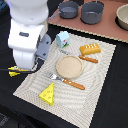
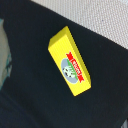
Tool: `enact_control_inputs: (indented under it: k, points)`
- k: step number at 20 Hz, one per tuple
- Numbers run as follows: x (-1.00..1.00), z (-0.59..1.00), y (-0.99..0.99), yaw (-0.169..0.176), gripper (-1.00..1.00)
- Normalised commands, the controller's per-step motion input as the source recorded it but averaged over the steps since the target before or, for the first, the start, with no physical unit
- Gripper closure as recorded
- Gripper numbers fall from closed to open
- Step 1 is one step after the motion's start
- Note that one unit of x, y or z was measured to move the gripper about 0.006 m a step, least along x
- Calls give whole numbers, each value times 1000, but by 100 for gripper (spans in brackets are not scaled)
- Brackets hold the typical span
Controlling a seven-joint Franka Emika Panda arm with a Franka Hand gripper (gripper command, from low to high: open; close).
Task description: Interact with the objects in diverse but meaningful ways.
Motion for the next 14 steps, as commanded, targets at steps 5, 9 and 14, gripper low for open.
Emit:
enact_control_inputs:
  k: [5,9,14]
  points:
    - [-994,-594,-4,85,-100]
    - [-830,-475,-2,78,-100]
    - [-446,-365,-79,43,-100]
